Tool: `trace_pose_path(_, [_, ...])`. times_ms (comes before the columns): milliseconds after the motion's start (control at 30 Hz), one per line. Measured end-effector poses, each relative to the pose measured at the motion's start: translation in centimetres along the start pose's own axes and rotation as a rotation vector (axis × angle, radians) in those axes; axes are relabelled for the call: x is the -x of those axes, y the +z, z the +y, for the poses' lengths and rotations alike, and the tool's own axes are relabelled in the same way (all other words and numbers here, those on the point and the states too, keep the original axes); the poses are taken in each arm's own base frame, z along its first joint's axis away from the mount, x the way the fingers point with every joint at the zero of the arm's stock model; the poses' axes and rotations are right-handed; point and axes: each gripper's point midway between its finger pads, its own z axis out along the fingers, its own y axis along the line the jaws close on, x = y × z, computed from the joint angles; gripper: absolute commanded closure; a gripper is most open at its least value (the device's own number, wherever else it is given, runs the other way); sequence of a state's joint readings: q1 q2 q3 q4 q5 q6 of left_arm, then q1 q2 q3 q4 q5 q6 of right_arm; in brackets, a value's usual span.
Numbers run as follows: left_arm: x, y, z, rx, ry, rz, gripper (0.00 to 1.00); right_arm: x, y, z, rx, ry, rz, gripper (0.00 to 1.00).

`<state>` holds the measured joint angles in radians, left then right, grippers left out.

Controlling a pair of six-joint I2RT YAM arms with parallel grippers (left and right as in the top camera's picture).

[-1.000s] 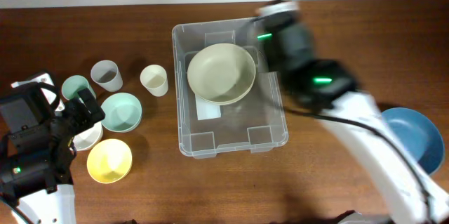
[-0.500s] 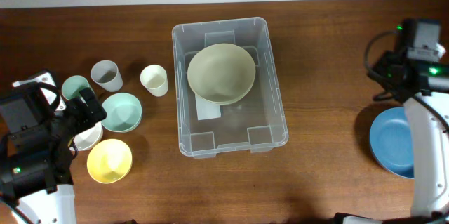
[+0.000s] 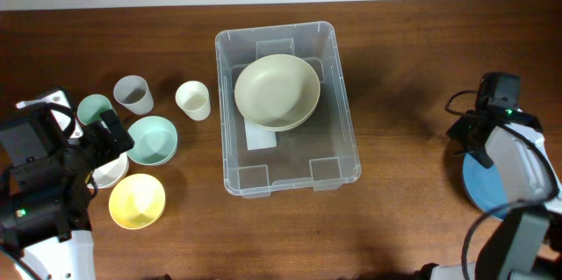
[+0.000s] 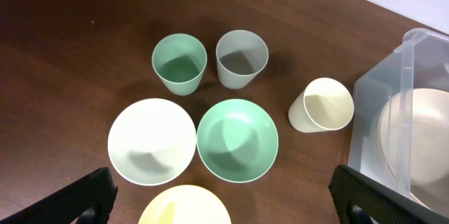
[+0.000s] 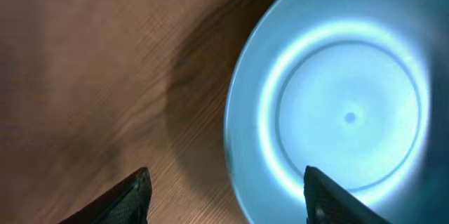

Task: Pack container
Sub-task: 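Lower the right gripper onto the blue bowl rim and grasp it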

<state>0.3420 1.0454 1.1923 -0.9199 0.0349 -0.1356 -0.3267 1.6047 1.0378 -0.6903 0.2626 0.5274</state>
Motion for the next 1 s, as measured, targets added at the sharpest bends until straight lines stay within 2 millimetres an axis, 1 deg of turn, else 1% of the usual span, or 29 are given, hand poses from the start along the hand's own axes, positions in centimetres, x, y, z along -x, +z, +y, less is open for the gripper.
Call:
trace_pose_path(333, [0.0, 0.0, 0.0, 0.0, 0.0, 0.0, 0.01, -0.2, 4.0, -0.1, -0.081, -0.015, 0.013, 0.35])
trace_pose_path(500, [0.0, 0.0, 0.0, 0.0, 0.0, 0.0, 0.01, -0.5, 5.3, -0.6, -0.127, -0.026, 0.02, 0.36])
trace_pose_path(600, [0.0, 0.0, 0.0, 0.0, 0.0, 0.0, 0.01, -0.6, 5.7, -0.9, -0.153, -0.03, 0.019, 0.37])
trace_pose_path(667, [0.0, 0.0, 0.0, 0.0, 0.0, 0.0, 0.01, -0.4, 5.9, -1.0, -0.162, -0.031, 0.012, 0.42])
trace_pose_path(733, [0.0, 0.0, 0.0, 0.0, 0.0, 0.0, 0.01, -0.3, 6.0, -1.2, -0.169, -0.03, 0.008, 0.52])
trace_pose_path(767, [0.0, 0.0, 0.0, 0.0, 0.0, 0.0, 0.01, -0.4, 6.1, -1.2, -0.171, -0.028, 0.009, 0.61])
trace_pose_path(800, [0.0, 0.0, 0.0, 0.0, 0.0, 0.001, 0.01, -0.3, 6.1, -1.4, -0.174, -0.024, 0.01, 0.65])
trace_pose_path(867, [0.0, 0.0, 0.0, 0.0, 0.0, 0.0, 0.01, -0.2, 6.2, -1.7, -0.182, -0.015, 0.011, 0.71])
trace_pose_path(900, [0.0, 0.0, 0.0, 0.0, 0.0, 0.0, 0.01, -0.1, 6.3, -2.0, -0.185, -0.008, 0.012, 0.75])
trace_pose_path(933, [0.0, 0.0, 0.0, 0.0, 0.0, 0.0, 0.01, -0.1, 6.3, -2.1, -0.187, -0.005, 0.013, 0.81])
trace_pose_path(1000, [0.0, 0.0, 0.0, 0.0, 0.0, 0.001, 0.01, 0.0, 6.4, -2.4, -0.19, 0.006, 0.013, 0.87])
